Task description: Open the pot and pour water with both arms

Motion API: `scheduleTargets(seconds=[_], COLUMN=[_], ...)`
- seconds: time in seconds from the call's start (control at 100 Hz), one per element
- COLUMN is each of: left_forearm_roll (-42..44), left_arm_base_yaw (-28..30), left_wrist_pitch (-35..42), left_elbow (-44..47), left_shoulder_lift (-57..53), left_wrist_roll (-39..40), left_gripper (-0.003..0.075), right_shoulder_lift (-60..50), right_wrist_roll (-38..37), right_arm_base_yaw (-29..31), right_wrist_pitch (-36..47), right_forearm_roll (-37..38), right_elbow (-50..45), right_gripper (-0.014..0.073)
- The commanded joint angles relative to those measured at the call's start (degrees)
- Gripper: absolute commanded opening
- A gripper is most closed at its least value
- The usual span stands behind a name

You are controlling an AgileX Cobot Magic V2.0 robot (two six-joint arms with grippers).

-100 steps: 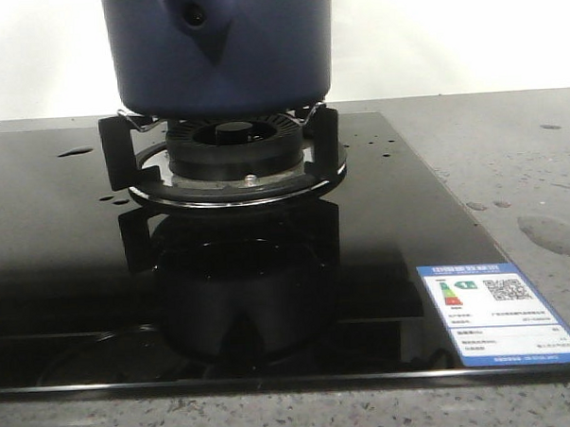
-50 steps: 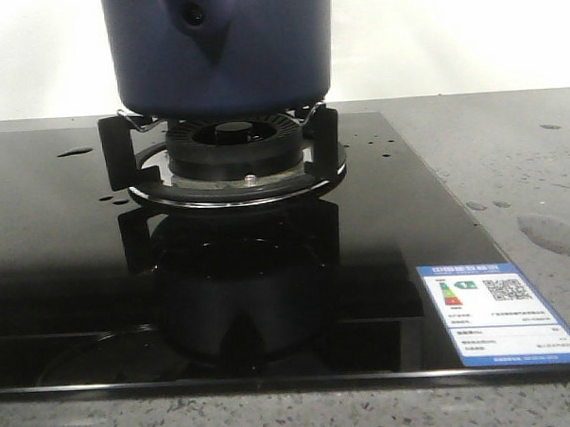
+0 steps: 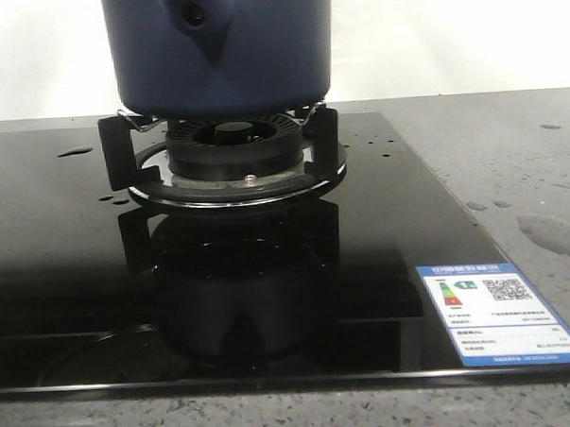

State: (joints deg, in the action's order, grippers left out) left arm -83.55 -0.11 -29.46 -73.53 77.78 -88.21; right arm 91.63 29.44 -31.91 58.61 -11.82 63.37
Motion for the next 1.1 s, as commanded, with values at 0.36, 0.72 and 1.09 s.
scheduleTargets(seconds=[0.36,0.72,1.09], left_forearm_roll=[-3.6,-3.6,-3.6], left_arm_base_yaw=[0.2,0.2,0.2], left_wrist_pitch=[0.0,-0.7,-1.2], left_elbow=[-2.4,-2.4,-2.4], left_shoulder_lift=[-2.4,-2.4,-2.4], left_wrist_roll=[0.1,0.1,0.1], left_gripper=[0.0368,0.0368,0.0368], right_shoulder_lift=[-11.2,-12.8,-9.1], right_wrist_roll=[0.1,-13.7,-17.5], right_arm_base_yaw=[4.5,26.8,39.8], right_wrist_pitch=[-46.3,-106.6,-122.2], right_forearm_roll=[-5.0,-7.6,-0.3], right_elbow=[11.6,27.1,19.3], right_gripper=[-0.0055,-0.0055,-0.0055])
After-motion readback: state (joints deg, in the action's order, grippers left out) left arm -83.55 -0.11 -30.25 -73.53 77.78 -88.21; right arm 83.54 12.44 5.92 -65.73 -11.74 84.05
